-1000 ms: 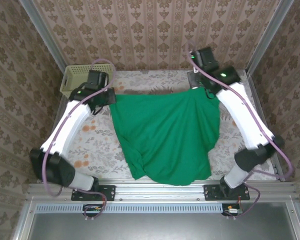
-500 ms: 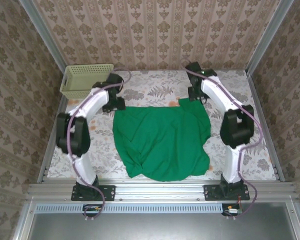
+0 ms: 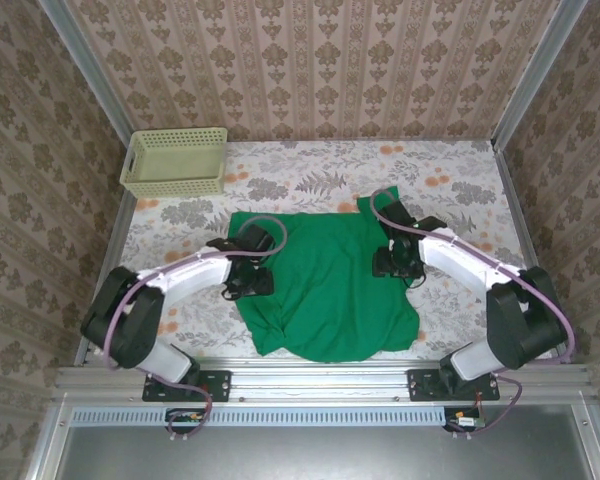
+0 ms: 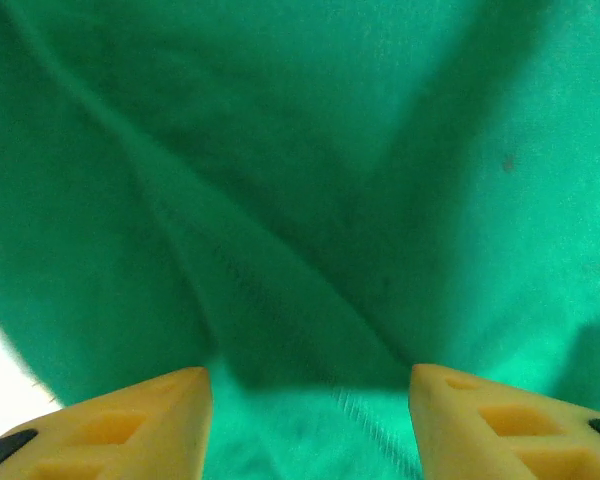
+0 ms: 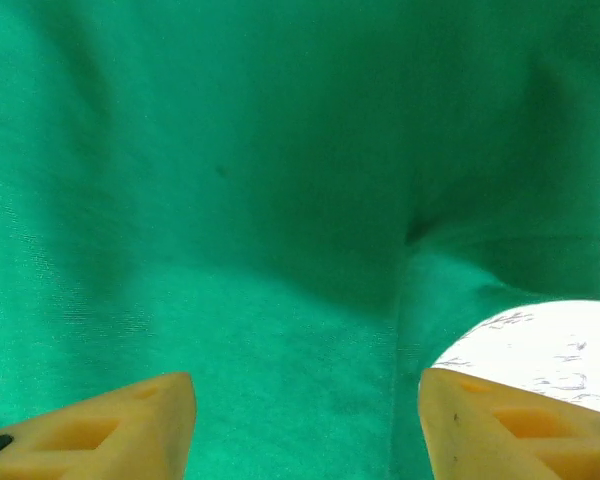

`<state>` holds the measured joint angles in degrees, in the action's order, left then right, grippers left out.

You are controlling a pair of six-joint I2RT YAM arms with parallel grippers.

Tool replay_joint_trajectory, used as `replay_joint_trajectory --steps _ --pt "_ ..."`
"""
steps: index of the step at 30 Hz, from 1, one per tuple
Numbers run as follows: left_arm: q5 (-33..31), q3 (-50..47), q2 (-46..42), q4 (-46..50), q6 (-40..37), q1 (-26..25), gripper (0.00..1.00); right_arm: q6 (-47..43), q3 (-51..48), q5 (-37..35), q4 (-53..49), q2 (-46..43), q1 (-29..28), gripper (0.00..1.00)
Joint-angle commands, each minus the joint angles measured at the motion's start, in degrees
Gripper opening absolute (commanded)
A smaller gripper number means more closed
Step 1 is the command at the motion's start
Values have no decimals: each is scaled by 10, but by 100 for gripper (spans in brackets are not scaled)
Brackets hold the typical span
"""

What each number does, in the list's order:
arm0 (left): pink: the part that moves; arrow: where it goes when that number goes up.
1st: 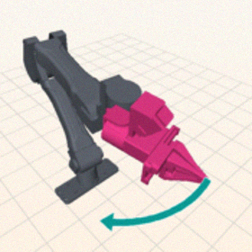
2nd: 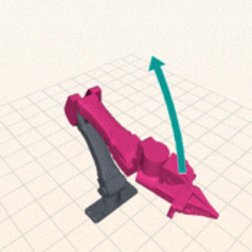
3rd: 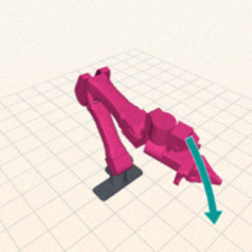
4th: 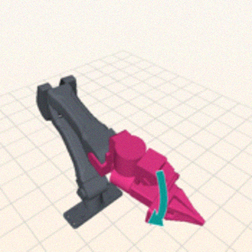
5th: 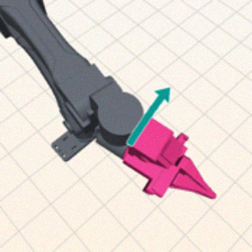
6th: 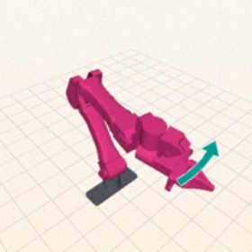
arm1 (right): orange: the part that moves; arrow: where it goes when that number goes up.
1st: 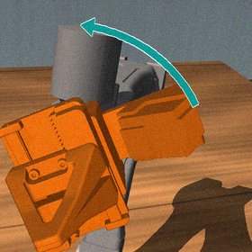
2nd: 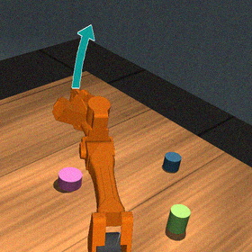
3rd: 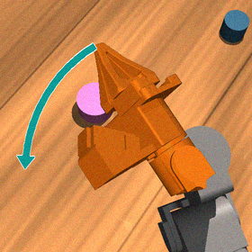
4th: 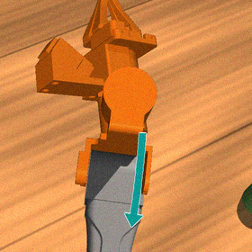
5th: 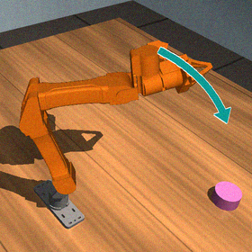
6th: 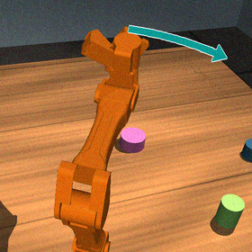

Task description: Fold the inside-out t-shirt

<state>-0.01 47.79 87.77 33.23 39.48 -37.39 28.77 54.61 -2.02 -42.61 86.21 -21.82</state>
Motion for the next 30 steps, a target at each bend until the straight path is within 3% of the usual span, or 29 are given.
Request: replay_joint_trajectory --steps 1,8,10,16,17,20,22,26,30 --pt "1 36 44 -63 17 3 55 57 -17 93 97 51 29 57" --pt "28 104 153 -113 -10 76 41 56 107 109 144 217 99 51" --pt "39 139 182 -124 -29 94 40 74 149 145 168 258 121 51" --pt "19 287 236 -41 -74 131 43 65 305 150 122 331 147 53" --pt "-21 298 220 -16 -76 126 45 57 309 147 115 321 148 53" --pt "-137 261 134 5 -74 75 66 34 257 106 112 240 145 56" --pt "-174 220 73 11 -66 39 70 20 204 84 114 176 143 57" --pt "-169 132 -8 9 -26 -23 71 4 92 61 105 66 140 59" --pt "-147 88 -16 14 8 -66 68 16 -1 62 103 -16 138 58"
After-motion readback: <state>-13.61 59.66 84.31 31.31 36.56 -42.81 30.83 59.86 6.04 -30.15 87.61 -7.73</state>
